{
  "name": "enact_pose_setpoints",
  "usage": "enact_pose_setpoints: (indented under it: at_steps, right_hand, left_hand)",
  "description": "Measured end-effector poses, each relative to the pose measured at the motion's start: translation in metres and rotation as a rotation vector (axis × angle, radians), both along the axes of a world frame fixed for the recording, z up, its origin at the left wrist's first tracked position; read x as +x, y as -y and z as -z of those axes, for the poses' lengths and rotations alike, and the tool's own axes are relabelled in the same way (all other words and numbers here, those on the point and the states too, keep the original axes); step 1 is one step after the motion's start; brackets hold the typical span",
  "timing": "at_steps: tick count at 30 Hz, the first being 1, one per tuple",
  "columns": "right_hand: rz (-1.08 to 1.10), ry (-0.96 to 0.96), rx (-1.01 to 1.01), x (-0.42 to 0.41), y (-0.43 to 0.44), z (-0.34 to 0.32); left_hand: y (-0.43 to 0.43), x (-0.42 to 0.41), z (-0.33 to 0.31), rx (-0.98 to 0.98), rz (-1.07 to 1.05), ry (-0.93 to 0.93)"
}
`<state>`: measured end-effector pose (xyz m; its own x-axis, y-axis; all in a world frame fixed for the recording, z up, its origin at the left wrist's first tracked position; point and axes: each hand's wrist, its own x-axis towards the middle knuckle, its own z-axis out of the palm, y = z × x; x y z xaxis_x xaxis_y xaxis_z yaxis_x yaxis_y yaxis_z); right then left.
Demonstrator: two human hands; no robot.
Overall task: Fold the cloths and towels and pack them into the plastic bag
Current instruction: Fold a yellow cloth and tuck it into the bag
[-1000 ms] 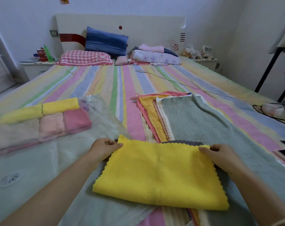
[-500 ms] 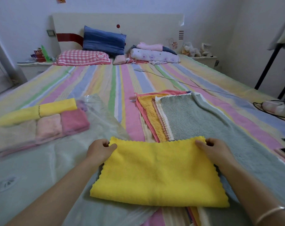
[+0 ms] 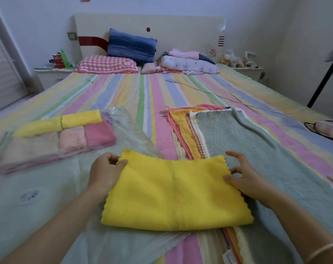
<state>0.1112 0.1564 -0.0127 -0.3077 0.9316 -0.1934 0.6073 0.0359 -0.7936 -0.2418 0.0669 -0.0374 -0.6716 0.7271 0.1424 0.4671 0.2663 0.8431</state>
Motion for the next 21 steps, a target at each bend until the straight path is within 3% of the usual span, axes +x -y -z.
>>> enact_pose_setpoints:
  at_steps: [3, 8, 11, 13, 18, 21]
  right_hand:
    - [-0.035, -0.051, 0.084, -0.025, 0.003, -0.005]
    - [-0.148, 0.063, 0.167, -0.085, 0.005, -0.003]
    - [-0.195, 0.111, 0.107, -0.111, 0.011, -0.012]
    - [-0.211, 0.085, 0.056, -0.126, 0.018, -0.026]
    - [-0.268, -0.072, 0.014, -0.175, 0.044, -0.064]
    - [-0.300, -0.146, 0.020, -0.216, 0.062, -0.073]
  left_hand:
    - [0.022, -0.024, -0.004, -0.014, -0.055, -0.128]
    - [0.051, -0.063, -0.009, -0.094, -0.163, -0.285]
    - [0.065, -0.068, -0.003, -0.135, -0.179, -0.558]
    - [0.071, -0.060, 0.007, -0.102, -0.034, -0.739]
    - [0.077, -0.004, 0.046, -0.050, 0.417, -0.976]
    - [0.076, 0.009, 0.068, -0.066, 0.518, -0.982]
